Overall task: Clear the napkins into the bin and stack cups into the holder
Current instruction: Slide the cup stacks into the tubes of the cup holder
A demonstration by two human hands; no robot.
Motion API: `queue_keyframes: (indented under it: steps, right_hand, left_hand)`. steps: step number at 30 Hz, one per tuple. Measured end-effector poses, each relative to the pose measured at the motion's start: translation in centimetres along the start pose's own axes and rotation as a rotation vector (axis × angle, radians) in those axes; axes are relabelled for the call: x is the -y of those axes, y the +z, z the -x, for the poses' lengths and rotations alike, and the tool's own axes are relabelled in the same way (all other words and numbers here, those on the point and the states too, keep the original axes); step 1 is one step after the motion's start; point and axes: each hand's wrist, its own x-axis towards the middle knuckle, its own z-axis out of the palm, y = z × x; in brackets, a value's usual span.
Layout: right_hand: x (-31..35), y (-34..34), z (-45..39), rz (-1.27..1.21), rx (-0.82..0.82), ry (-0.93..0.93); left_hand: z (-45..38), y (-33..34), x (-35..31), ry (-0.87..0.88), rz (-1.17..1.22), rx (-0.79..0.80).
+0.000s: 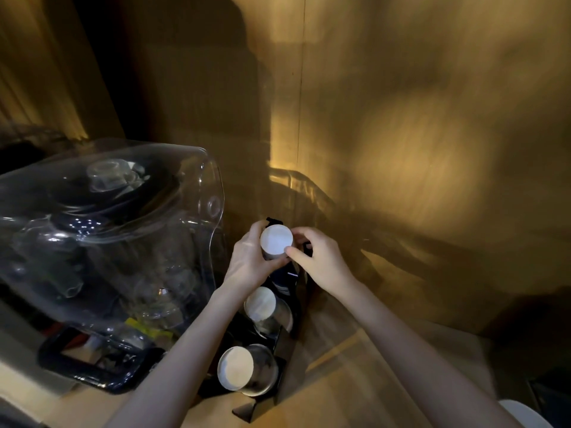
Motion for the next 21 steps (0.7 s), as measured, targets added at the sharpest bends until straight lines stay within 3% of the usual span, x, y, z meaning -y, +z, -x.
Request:
queue_keyframes:
  steps: [9,11,16,21]
  right_hand:
    - [-0.3,0.7,-0.2,0.087,0.037,0.016]
    - [0.1,0.5,-0.1,0.205,0.077,0.0]
    - [0.9,-1.2,0.4,0.783,0.122,-0.225]
    - [1.4,-4.5,2.8,0.879,0.107,-0.295]
  left_hand:
    - [0.1,0.9,1.2,0.006,-0.057,0.008]
    - [0.1,0.9,1.1,0.01,-0.1,0.009]
    - [0.1,0.5,-0.1,0.037,-0.312,0.12]
    - [1.2,0.7,-2.9,0.117,-0.369,0.043]
